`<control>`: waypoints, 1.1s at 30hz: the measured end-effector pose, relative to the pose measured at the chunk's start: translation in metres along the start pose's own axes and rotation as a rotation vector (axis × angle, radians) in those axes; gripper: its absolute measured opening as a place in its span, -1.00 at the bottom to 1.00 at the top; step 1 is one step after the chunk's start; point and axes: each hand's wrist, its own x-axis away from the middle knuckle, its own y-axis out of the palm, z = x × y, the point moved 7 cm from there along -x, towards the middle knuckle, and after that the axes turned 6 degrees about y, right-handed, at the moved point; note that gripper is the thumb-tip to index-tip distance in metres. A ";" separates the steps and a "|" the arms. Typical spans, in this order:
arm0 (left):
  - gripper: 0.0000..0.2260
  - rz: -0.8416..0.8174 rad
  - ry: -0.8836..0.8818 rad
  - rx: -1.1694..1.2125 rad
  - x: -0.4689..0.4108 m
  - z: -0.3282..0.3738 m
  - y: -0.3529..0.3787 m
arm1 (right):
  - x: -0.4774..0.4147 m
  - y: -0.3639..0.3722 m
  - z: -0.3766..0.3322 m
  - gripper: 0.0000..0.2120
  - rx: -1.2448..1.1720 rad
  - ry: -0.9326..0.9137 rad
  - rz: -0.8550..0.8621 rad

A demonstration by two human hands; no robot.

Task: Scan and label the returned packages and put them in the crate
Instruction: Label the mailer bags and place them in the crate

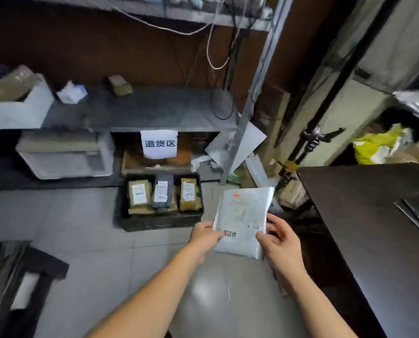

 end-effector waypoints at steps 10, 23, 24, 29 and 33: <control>-0.65 0.151 0.054 0.057 -0.109 0.015 -0.157 | -0.131 0.179 -0.010 -0.58 0.215 0.061 -0.104; -0.57 0.215 -0.033 -0.114 -0.350 -0.062 -0.223 | -0.383 0.329 0.136 -0.58 0.481 0.254 -0.273; -0.57 0.197 -0.028 -0.130 -0.370 -0.070 -0.219 | -0.400 0.332 0.149 -0.58 0.503 0.264 -0.261; -0.58 0.170 0.023 -0.187 -0.476 -0.105 -0.197 | -0.485 0.342 0.209 -0.45 0.577 0.261 -0.218; -0.58 0.156 0.088 -0.262 -0.556 -0.129 -0.188 | -0.550 0.365 0.254 -0.36 0.642 0.222 -0.221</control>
